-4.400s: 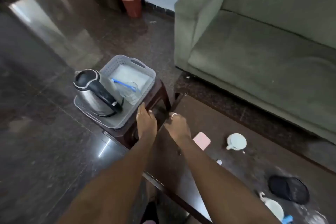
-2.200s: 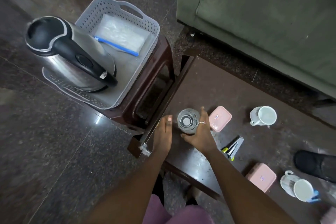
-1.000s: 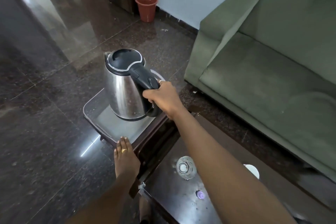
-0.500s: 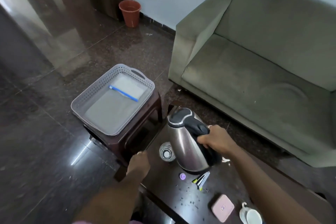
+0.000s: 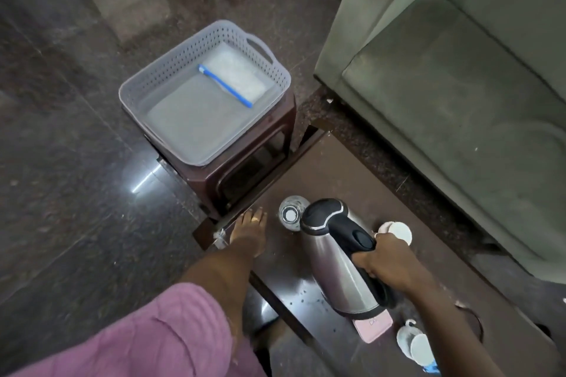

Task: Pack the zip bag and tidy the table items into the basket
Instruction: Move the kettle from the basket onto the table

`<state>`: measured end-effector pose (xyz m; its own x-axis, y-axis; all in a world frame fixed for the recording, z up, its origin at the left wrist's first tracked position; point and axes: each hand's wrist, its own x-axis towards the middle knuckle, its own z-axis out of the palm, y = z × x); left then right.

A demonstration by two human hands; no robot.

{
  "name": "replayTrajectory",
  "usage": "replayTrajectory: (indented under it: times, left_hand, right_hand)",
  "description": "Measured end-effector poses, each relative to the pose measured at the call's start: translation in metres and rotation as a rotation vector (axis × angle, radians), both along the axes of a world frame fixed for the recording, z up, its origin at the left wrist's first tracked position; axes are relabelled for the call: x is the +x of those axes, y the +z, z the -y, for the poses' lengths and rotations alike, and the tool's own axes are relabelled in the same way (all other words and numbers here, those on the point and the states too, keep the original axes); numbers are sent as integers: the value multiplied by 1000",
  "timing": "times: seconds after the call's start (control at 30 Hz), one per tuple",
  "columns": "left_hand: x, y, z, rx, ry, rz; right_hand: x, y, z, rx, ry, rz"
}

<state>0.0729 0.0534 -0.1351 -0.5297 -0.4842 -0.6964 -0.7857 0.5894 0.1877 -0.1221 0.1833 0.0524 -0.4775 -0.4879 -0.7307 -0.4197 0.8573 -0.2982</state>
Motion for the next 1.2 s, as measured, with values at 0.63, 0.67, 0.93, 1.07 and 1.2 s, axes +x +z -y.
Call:
replayTrajectory:
  times: [0.63,0.67,0.93,1.07,1.2]
  left_hand:
    - [7,-30,1,155,-144,173]
    - [7,-30,2,158,-149,179]
    - [2,-25,10,195,-194,257]
    - [1,-24,12,218,-197,285]
    - [2,-24,12,230,-181,282]
  right_hand:
    - [18,-10,48,207,27,-4]
    - [20,-9,51,211,27,-3]
    - [22,-6,69,263,21,13]
    - [23,-4,71,272,16,27]
    - [23,-3,69,278,25,35]
